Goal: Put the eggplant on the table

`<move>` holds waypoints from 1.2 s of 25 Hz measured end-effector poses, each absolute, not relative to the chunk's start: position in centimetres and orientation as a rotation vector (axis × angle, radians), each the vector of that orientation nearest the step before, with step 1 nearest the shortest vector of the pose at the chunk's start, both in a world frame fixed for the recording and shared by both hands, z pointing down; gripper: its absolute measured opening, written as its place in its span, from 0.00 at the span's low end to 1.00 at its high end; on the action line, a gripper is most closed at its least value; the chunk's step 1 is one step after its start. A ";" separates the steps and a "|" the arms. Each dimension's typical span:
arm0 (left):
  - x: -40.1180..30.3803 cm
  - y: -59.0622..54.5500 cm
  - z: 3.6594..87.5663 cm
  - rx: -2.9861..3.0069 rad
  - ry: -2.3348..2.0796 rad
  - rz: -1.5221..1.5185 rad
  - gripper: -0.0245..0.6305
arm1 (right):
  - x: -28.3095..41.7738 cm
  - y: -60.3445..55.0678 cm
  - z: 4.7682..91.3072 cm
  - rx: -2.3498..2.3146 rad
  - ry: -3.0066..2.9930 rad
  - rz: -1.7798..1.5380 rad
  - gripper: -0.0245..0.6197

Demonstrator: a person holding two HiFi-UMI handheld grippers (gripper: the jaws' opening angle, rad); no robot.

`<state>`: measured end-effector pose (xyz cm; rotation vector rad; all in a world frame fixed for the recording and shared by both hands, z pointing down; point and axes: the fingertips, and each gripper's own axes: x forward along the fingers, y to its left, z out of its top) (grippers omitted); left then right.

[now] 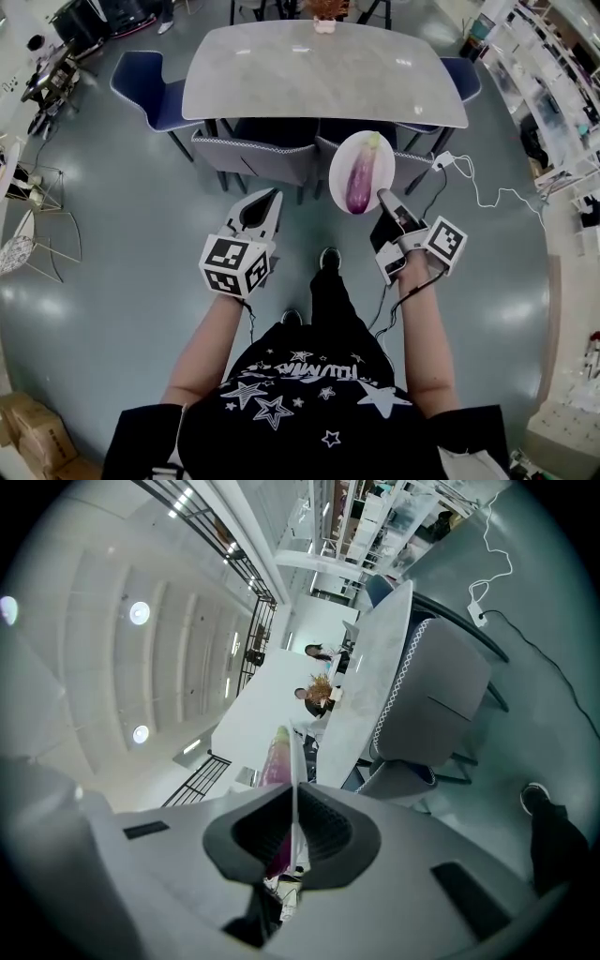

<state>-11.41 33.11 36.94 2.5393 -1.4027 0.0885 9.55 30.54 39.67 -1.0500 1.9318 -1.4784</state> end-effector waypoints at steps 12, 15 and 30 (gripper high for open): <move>-8.3 13.2 37.8 2.508 -1.410 0.087 0.05 | 11.4 10.2 41.2 -1.015 1.955 -1.536 0.07; -5.9 9.2 38.1 2.494 -1.422 0.095 0.05 | 13.9 6.0 41.4 -1.010 1.957 -1.549 0.07; -1.0 -5.9 38.0 2.366 -1.592 0.090 0.05 | 19.7 -11.1 42.4 -0.912 2.040 -1.644 0.07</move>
